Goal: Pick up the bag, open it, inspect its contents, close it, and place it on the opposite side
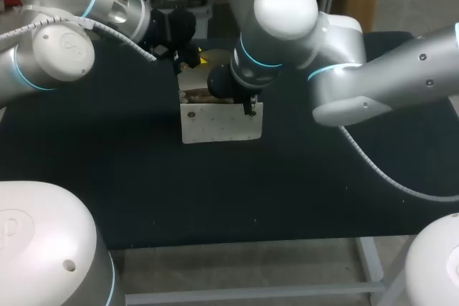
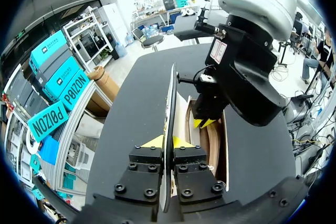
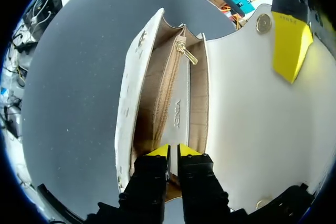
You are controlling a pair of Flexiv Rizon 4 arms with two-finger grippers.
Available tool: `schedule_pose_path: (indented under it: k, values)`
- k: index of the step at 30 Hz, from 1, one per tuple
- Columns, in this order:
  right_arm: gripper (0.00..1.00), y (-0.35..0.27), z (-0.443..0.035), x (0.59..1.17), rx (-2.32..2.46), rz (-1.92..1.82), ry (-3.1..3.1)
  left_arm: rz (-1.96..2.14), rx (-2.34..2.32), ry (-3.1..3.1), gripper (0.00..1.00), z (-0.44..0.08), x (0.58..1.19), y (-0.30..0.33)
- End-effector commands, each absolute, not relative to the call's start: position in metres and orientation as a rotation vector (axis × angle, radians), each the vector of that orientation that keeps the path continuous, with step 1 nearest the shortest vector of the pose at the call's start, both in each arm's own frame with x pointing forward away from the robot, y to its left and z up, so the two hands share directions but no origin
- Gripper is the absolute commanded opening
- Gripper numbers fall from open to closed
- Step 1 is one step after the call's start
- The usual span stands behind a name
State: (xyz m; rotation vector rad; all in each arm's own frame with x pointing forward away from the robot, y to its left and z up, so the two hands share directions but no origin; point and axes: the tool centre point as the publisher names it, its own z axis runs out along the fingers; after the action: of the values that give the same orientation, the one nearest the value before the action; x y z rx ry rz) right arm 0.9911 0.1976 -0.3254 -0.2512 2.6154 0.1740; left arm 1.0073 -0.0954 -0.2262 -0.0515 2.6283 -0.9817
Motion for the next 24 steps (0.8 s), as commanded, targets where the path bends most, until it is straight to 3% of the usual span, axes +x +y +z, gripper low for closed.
schedule_pose_path:
  k: [1, 24]
  values:
    - [0.00, 0.194, -0.316, 0.981, -0.247, 0.176, 2.545, -0.978, -0.055, 2.627, 0.00, -0.227, 1.007, -0.096]
    - [0.00, 0.176, -0.243, 0.936, -0.222, 0.108, 2.239, -0.975, -0.069, 2.598, 0.00, -0.205, 0.995, -0.098]
